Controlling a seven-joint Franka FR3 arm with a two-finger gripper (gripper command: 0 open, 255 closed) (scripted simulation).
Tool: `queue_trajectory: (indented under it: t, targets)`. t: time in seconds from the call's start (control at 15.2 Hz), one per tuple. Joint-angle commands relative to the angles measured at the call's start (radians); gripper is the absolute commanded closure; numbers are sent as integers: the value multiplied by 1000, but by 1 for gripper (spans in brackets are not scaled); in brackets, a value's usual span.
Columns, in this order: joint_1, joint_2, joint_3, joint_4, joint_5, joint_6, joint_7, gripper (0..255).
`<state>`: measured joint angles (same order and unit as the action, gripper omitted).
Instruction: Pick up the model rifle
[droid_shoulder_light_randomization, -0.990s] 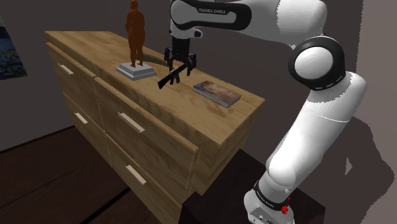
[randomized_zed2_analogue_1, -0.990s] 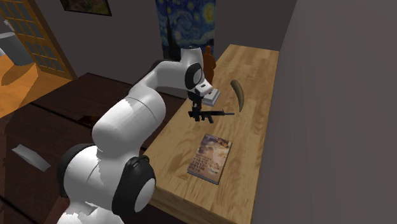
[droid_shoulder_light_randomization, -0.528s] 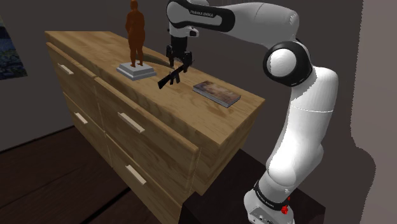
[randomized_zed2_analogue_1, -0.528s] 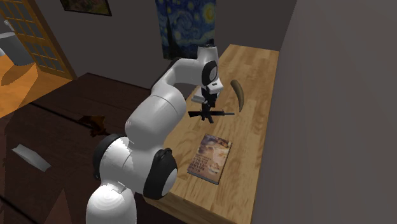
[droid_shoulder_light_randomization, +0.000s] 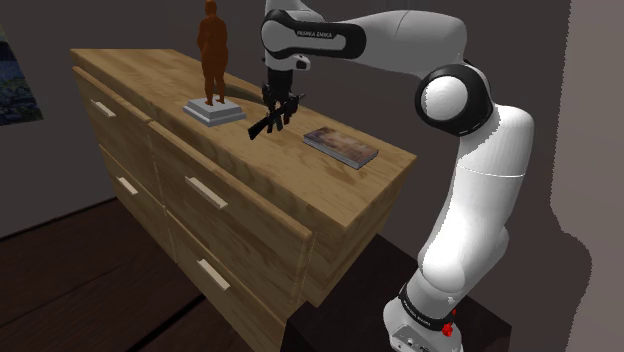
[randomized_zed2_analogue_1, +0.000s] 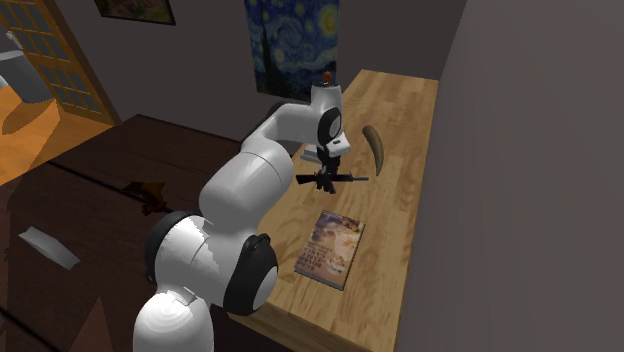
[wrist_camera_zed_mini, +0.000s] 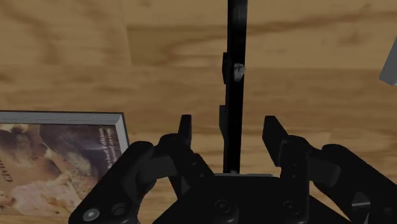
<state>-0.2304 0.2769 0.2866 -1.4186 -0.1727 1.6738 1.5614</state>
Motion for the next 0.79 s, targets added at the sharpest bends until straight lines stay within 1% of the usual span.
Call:
queue_trajectory:
  t: [0.0, 0.53, 0.73]
  targets:
    - [-1, -1, 0, -4, 0, 3, 0, 255]
    - [-1, -1, 0, -5, 0, 4, 0, 255]
    - [3, 6, 1, 45, -1, -39, -3, 255]
